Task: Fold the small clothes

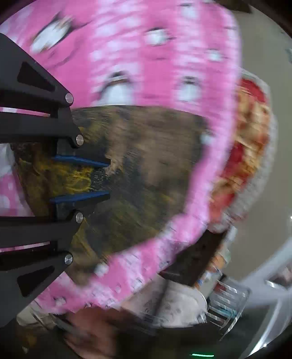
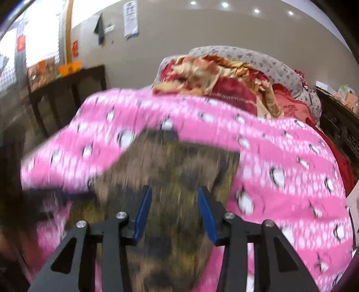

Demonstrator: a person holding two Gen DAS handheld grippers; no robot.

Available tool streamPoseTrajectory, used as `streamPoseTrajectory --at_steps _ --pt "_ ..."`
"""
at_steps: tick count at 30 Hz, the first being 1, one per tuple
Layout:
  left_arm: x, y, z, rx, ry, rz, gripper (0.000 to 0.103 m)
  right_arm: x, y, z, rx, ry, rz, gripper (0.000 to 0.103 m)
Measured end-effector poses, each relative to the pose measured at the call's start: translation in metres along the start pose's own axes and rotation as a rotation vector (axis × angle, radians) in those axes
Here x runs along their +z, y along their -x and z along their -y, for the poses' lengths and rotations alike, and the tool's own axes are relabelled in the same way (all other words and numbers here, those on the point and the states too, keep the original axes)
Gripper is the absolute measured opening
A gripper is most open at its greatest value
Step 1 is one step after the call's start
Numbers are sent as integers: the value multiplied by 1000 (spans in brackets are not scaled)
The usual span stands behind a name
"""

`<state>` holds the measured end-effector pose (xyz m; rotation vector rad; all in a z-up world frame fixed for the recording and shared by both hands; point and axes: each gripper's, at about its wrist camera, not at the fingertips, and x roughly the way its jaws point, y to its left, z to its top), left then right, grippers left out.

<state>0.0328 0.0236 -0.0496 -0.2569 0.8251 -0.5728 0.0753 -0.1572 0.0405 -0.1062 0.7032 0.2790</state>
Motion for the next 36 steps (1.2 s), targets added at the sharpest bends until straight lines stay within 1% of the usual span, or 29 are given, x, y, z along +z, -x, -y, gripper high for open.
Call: streamPoseTrajectory --at_steps 1,2,3,4,5,6,7,8,9,10,11,12,14,19,22,24,26,27,28,29,30,31,32,33,34,36 --pt "-2 1 -6 -27 30 23 2 13 -10 3 27 -18 -12 43" --pt "0 2 -9 -35 47 24 1 23 -28 6 61 -32 -57 43" --pt "0 2 -14 -53 71 20 1 27 -44 9 70 -44 -98 43" --pt "-1 1 -16 -63 76 20 1 28 -68 15 49 -63 -158 41" --pt "-1 1 -16 -65 75 24 1 24 -93 23 28 -78 -216 35" --pt "-1 1 -14 -55 65 23 1 16 -123 34 13 -77 -271 33" --pt "0 0 -11 -42 54 22 1 11 -135 38 29 -63 -276 33" --pt "0 -1 -9 -29 43 23 1 3 -137 38 41 -8 -190 32" --pt "-1 -1 -8 -22 37 24 1 -2 -136 31 12 50 -153 32" --pt "-1 0 -8 -23 39 25 1 -8 -134 21 -45 115 -112 32" --pt "-1 -1 -8 -26 44 26 1 -11 -131 16 -73 138 -95 32" --pt "0 -1 -7 -28 46 26 1 -12 -129 16 -81 141 -82 32" --pt "0 -2 -5 -17 38 27 1 -11 -129 20 -65 125 -83 32" --pt "1 -3 -5 -10 31 28 1 -11 -129 23 -58 118 -82 32" --pt "1 -3 -5 -8 30 29 1 -11 -129 21 -66 124 -81 32" --pt "1 -3 -5 -6 31 26 1 -11 -126 18 -88 135 -82 34" --pt "2 0 -2 11 22 15 1 -10 -117 1 -110 148 -132 35" --pt "5 2 3 45 14 2 3 -6 -114 -2 -106 145 -171 35" --pt "6 6 7 82 16 -4 6 -2 -103 -3 -106 117 -187 36" --pt "9 10 13 134 20 -11 14 0 -91 0 -102 82 -188 37" --pt "13 14 23 209 31 -19 23 0 -79 3 -105 56 -185 40" --pt "16 16 30 274 36 -31 26 -4 -59 6 -116 26 -166 48" --pt "17 17 36 322 32 -38 28 -7 -46 9 -129 18 -149 58" --pt "20 20 47 390 14 -36 28 -12 -35 12 -153 12 -134 61" --pt "19 24 53 427 -4 -26 28 -21 -22 19 -198 2 -113 61" --pt "22 31 70 495 -59 -2 28 -39 -12 30 -259 -4 -95 61"
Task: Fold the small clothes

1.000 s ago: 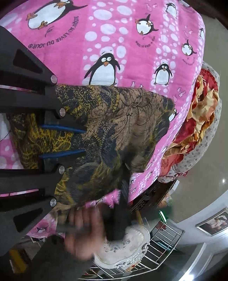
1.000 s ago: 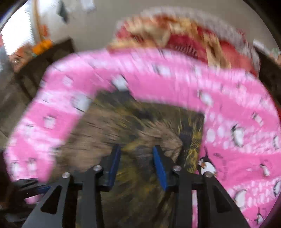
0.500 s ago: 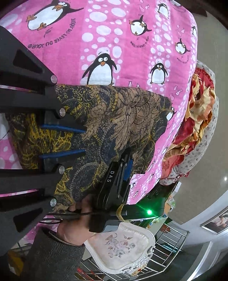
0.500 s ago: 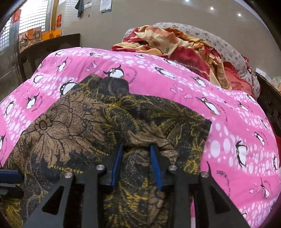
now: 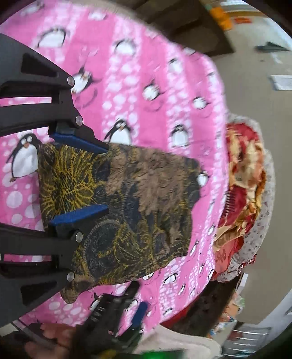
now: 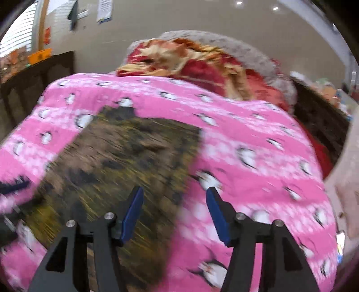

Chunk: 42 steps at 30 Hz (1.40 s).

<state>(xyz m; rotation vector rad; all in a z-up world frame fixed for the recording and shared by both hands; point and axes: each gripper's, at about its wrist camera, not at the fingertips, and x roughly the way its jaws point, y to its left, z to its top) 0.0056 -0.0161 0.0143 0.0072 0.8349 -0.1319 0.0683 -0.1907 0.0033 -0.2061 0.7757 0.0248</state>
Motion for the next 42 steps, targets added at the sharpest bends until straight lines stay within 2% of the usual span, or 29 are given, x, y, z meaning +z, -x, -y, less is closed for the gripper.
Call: streamPoseTrajectory --at_steps 3,5,7,9,10,13,20,23,27,33,42 --pt "1 11 8 37 -40 30 28 -45 -15 27 -91 -54 -37 61" --pt "1 15 12 50 -54 39 28 -62 -32 48 -51 -176 -135 61" --pt "1 21 14 49 -61 41 28 -59 -23 56 -28 -216 -88 66" --pt "1 25 15 68 -69 50 28 -60 -31 51 -50 -194 -135 69" --pt "1 29 18 72 -70 53 28 -58 -31 45 -71 -164 -136 72" --pt "2 38 20 94 -79 76 28 -57 -30 33 -113 -119 -143 73" --pt "1 51 31 101 -106 103 28 -59 -25 35 -73 -148 -138 76" --pt "-2 47 36 53 -108 74 28 -59 -28 37 -72 -147 -139 77" --pt "-10 31 43 -40 -84 -14 28 -59 -28 37 -72 -148 -139 77" --pt "-26 1 48 -67 -77 -112 28 -58 -32 38 -79 -142 -142 77" --pt "-39 -14 50 -99 -77 -138 28 -58 -33 38 -82 -140 -144 78"
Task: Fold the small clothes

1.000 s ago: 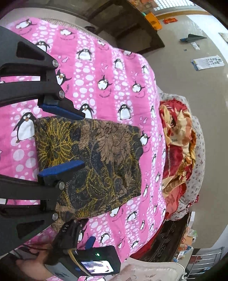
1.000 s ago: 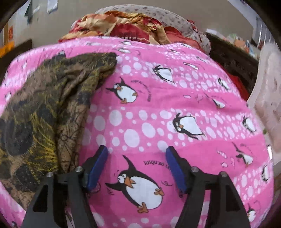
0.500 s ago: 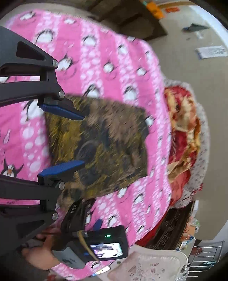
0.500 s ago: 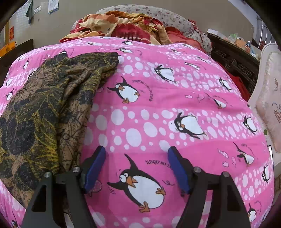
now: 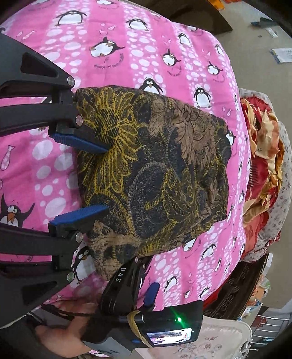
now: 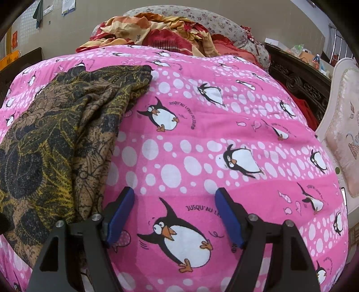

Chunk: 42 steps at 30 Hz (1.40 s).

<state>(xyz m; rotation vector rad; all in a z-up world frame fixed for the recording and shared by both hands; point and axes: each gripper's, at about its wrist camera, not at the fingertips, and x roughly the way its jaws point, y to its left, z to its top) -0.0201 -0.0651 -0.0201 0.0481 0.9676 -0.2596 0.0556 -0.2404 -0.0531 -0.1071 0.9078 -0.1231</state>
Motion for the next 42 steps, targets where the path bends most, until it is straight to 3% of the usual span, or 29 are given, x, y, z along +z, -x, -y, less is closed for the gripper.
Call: streamPoseTrajectory --at_steps 8,15,18,22,25,29,30,31,34,38,42 --pt "1 -8 -4 -16 4 -6 30 0 -1 -1 -1 0 0 80" --pt "-16 -14 -8 -132 14 21 61 3 -6 4 41 -23 -27 89" --pt "-20 -15 -7 -154 -7 40 65 4 -9 6 77 -25 -36 94" --pt "-21 -12 -10 -191 -5 51 65 4 -9 6 81 -23 -36 95" --pt "-23 7 -16 -232 -18 95 59 6 -6 6 97 -3 -49 94" --pt "-26 39 -7 -192 -186 256 58 4 4 39 -26 -28 -2 95" --pt "-23 43 -2 -181 -242 296 59 0 0 56 -23 -92 -16 95" --pt "-20 42 2 -182 -271 301 58 -3 -6 70 6 -157 -49 96" --pt "-4 28 16 -195 -337 283 58 -4 -8 83 79 -223 -32 102" --pt "14 12 10 -214 -238 245 57 -3 -11 72 36 -175 -49 103" --pt "23 9 -7 -214 -144 239 57 -6 -9 74 58 -193 -39 103"
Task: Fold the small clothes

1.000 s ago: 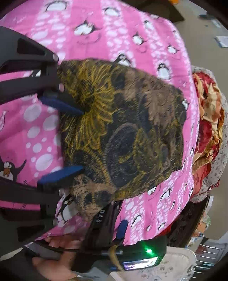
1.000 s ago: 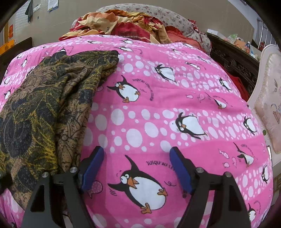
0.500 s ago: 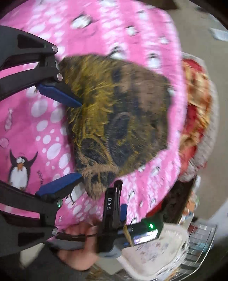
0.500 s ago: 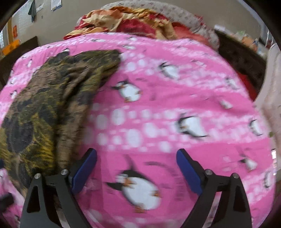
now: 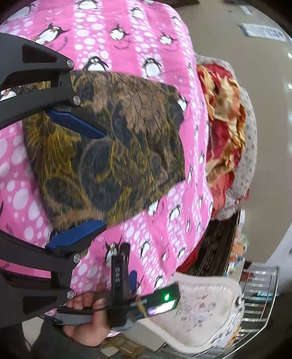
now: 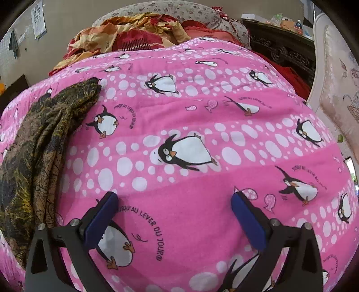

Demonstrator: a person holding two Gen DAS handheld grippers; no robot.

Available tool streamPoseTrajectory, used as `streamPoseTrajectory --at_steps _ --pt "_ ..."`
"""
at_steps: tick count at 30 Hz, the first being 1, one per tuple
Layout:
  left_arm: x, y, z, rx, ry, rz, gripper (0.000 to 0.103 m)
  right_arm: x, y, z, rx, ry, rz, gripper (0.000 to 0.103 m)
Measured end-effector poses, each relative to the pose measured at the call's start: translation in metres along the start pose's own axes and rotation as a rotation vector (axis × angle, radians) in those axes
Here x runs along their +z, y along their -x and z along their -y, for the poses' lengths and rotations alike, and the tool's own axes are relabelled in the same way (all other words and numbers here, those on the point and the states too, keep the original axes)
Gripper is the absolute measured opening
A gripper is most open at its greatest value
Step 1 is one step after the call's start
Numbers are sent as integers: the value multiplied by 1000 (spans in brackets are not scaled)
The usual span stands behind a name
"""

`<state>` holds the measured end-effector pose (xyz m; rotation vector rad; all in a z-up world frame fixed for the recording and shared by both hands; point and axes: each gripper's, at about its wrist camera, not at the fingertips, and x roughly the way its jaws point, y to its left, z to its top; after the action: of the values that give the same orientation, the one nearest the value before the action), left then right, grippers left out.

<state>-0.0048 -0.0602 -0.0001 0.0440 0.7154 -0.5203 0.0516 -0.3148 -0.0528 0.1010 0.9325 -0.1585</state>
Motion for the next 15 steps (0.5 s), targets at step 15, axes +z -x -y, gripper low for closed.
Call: streamPoseTrajectory --at_steps 15 --pt "-8 -32 -25 213 119 -174 59 4 -4 1 -7 5 -4 103"
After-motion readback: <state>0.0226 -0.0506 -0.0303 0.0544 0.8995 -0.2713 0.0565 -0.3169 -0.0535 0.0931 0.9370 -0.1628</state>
